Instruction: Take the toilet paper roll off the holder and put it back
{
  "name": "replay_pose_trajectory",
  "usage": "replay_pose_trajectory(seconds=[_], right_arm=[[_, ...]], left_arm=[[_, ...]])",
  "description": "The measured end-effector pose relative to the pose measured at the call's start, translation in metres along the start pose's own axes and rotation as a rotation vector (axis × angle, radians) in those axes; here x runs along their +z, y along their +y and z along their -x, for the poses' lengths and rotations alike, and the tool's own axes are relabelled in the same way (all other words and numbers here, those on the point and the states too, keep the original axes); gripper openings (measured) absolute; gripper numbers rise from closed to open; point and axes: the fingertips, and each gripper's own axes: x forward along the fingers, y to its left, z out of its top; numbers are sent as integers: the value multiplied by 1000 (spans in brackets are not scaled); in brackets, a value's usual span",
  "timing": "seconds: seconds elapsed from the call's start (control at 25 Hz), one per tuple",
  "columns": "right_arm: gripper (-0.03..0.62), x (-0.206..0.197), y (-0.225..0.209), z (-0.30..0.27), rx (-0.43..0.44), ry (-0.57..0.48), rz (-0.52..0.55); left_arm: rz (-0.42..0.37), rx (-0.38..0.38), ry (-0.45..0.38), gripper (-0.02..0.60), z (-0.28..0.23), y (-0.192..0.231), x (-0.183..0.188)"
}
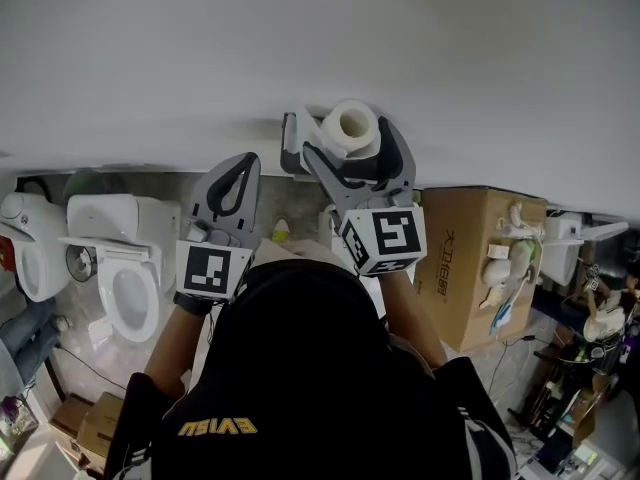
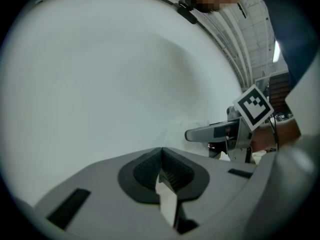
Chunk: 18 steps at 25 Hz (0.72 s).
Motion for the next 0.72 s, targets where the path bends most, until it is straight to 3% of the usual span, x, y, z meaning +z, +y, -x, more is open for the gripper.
replay_pose_trajectory(seconds=[0.56,0.72], right_arm=[[395,-2,2,-3,5,27,30],[340,-2,0,-3,0,19,40]], left_arm=[[-9,-11,-14,11,-4,-5,4],[-25,-4,-14,11,-4,-5,4]])
